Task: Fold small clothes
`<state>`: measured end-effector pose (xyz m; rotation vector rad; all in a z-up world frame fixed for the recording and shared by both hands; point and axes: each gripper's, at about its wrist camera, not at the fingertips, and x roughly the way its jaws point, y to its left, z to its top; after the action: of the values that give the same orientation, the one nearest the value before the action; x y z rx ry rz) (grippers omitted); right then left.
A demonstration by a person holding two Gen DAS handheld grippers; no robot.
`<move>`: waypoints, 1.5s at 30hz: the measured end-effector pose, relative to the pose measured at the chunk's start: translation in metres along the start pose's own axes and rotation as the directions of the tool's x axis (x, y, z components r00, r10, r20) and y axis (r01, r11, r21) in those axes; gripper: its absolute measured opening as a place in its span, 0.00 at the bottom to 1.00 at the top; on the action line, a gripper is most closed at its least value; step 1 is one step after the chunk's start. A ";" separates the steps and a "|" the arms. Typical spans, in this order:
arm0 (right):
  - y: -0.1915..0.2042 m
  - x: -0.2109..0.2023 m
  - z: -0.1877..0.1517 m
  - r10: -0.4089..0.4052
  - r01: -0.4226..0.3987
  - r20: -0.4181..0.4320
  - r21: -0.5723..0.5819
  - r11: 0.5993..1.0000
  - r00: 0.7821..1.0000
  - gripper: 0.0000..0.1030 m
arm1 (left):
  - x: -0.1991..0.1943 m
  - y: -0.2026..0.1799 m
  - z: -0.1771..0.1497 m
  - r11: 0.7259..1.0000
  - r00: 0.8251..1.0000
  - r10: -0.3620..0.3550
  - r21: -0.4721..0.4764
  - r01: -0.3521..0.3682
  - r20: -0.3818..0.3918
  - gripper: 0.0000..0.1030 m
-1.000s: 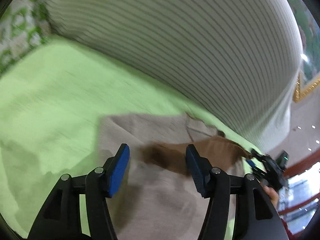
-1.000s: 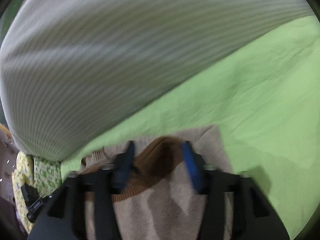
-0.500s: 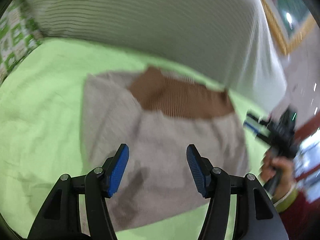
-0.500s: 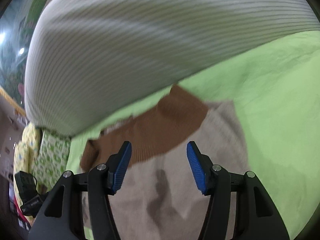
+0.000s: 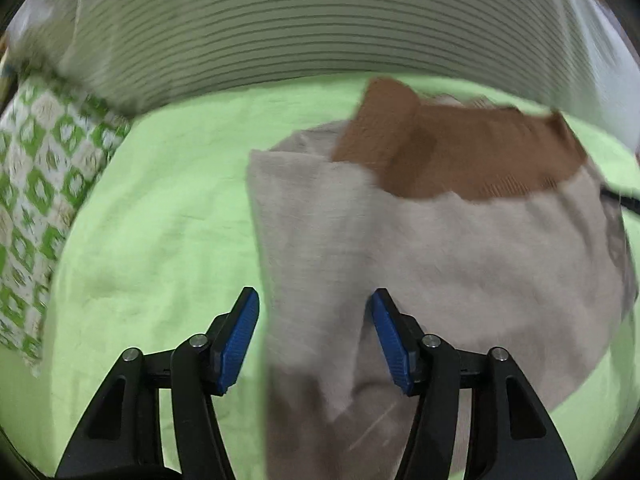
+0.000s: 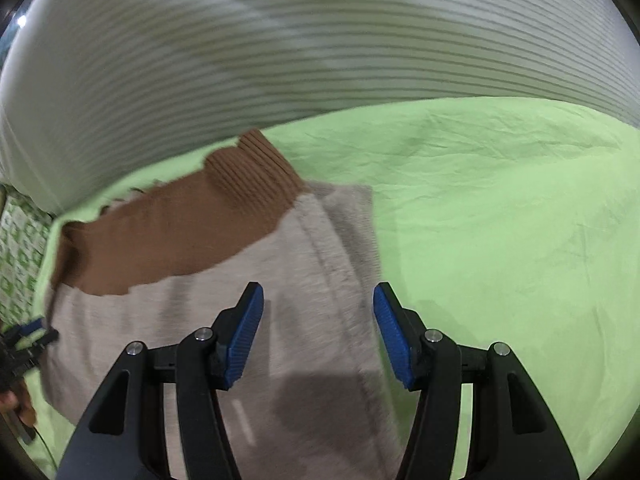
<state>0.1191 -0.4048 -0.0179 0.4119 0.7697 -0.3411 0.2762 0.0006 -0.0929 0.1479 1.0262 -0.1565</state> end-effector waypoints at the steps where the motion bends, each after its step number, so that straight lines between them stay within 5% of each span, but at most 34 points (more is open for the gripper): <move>1: 0.002 0.004 0.001 0.001 -0.001 -0.008 -0.012 1.000 1.000 0.50 | 0.002 0.010 0.003 0.999 1.000 -0.018 -0.040 0.018 -0.002 0.52; 2: 0.004 0.009 0.002 0.009 -0.009 -0.021 -0.028 1.000 1.000 0.26 | 0.008 0.021 0.008 0.995 0.999 -0.038 -0.097 0.038 -0.002 0.49; 3: 0.005 0.011 0.003 0.011 -0.012 -0.028 -0.040 0.999 1.000 0.16 | 0.010 0.027 0.011 0.990 0.999 -0.046 -0.131 0.045 0.001 0.43; 5: 0.005 0.014 0.007 0.002 -0.003 -0.030 -0.037 0.999 1.000 0.12 | 0.017 0.042 0.018 0.979 0.999 -0.048 -0.200 0.047 0.002 0.41; 10: -0.013 0.018 0.012 -0.002 0.005 -0.048 0.074 0.997 0.999 0.13 | 0.013 0.062 0.025 0.958 1.000 -0.021 -0.285 0.024 0.017 0.43; 14: -0.020 0.004 0.014 -0.029 0.032 -0.023 0.124 0.992 0.999 0.34 | -0.014 0.063 0.022 0.953 0.997 0.014 -0.303 0.008 0.071 0.42; 17: -0.011 -0.017 0.015 0.030 -0.037 0.053 0.128 0.991 0.998 0.35 | -0.041 0.051 0.021 0.932 0.983 -0.109 -0.327 0.153 0.150 0.42; 18: -0.005 -0.022 0.015 0.062 -0.070 0.074 0.120 0.990 0.995 0.35 | -0.049 0.041 0.018 0.920 0.965 -0.184 -0.312 0.235 0.186 0.43; 21: 0.034 -0.026 0.013 0.252 -0.255 0.082 0.037 0.966 0.964 0.35 | -0.052 0.002 0.019 0.872 0.905 -0.384 -0.250 0.420 0.181 0.49; 23: 0.070 -0.017 0.007 0.396 -0.395 -0.008 -0.061 0.917 0.918 0.35 | -0.041 -0.034 0.015 0.849 0.869 -0.480 -0.188 0.494 0.119 0.49; 27: 0.112 0.007 -0.006 0.510 -0.537 -0.178 -0.175 0.825 0.841 0.35 | -0.016 -0.074 -0.001 0.870 0.871 -0.490 -0.061 0.488 -0.019 0.49; 29: 0.120 0.023 -0.013 0.486 -0.546 -0.274 -0.222 0.807 0.830 0.35 | -0.004 -0.080 -0.005 0.867 0.866 -0.497 -0.030 0.497 -0.055 0.49; 31: 0.124 0.037 -0.015 0.449 -0.528 -0.299 -0.286 0.800 0.842 0.32 | 0.009 -0.083 -0.001 0.894 0.894 -0.445 0.027 0.447 -0.047 0.48; 34: 0.122 0.049 -0.002 0.382 -0.432 -0.206 -0.355 0.829 0.901 0.14 | 0.027 -0.076 0.022 0.923 0.923 -0.385 0.020 0.385 -0.010 0.43; 36: 0.115 0.056 0.016 0.338 -0.363 -0.132 -0.338 0.868 0.932 0.12 | 0.035 -0.057 0.038 0.941 0.941 -0.338 -0.008 0.338 0.023 0.42; 39: 0.101 0.061 0.035 0.256 -0.252 -0.022 -0.283 0.926 0.966 0.12 | 0.044 -0.039 0.050 0.944 0.945 -0.322 -0.054 0.325 0.053 0.36; 41: 0.087 0.065 0.045 0.224 -0.215 0.014 -0.222 0.951 0.975 0.00 | 0.043 -0.026 0.053 0.961 0.962 -0.263 -0.073 0.268 0.073 0.28; 44: 0.061 0.060 0.052 0.103 -0.090 0.097 -0.126 0.988 0.990 0.00 | 0.042 0.005 0.049 0.937 0.951 -0.291 -0.168 0.305 0.104 0.18; 45: 0.043 0.059 0.055 0.115 -0.110 0.103 -0.052 0.993 0.988 0.00 | 0.040 0.013 0.045 0.930 0.948 -0.296 -0.191 0.314 0.115 0.17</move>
<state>0.2105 -0.4022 -0.0155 0.3893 0.6464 -0.2369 0.3370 0.0018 -0.1036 -0.2096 0.9704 -0.3347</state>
